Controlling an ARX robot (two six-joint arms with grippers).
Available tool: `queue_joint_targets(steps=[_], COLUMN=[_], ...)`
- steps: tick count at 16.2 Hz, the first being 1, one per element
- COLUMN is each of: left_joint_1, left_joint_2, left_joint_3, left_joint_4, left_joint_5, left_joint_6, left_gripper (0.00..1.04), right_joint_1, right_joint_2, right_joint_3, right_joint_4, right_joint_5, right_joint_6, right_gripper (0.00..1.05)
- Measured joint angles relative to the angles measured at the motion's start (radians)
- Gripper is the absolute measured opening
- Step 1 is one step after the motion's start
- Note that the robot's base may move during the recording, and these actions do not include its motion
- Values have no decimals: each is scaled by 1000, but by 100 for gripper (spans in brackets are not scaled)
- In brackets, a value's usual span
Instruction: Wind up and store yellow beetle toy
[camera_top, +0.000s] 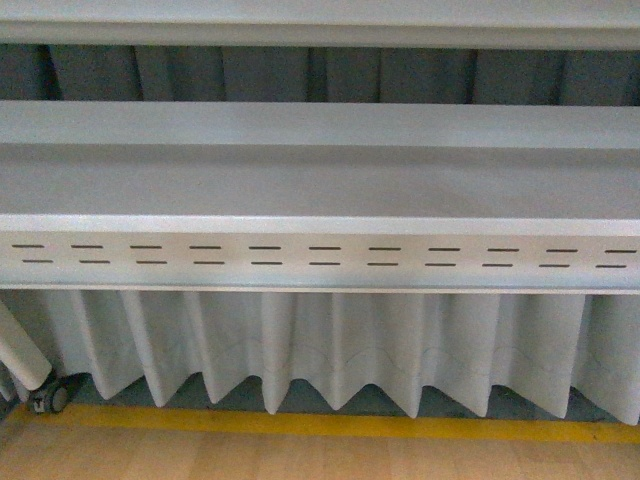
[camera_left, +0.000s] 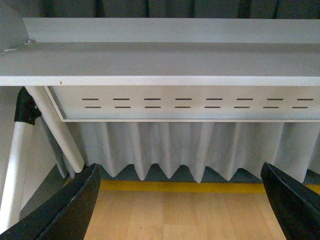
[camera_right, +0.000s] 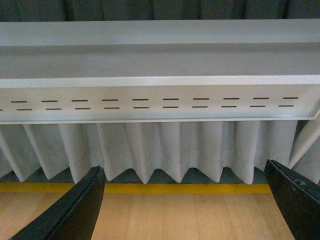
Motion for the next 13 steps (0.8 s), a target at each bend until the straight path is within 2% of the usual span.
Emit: queue_joint_targets(steps=[13], left_joint_1=[0], left_joint_2=[0], left_joint_3=[0], left_joint_4=[0], left_joint_5=[0], left_joint_6=[0], left_gripper=[98], right_joint_1=[0], right_joint_2=[0], right_joint_3=[0], right_joint_4=[0], right_joint_5=[0], right_joint_6=[0], right_gripper=[98])
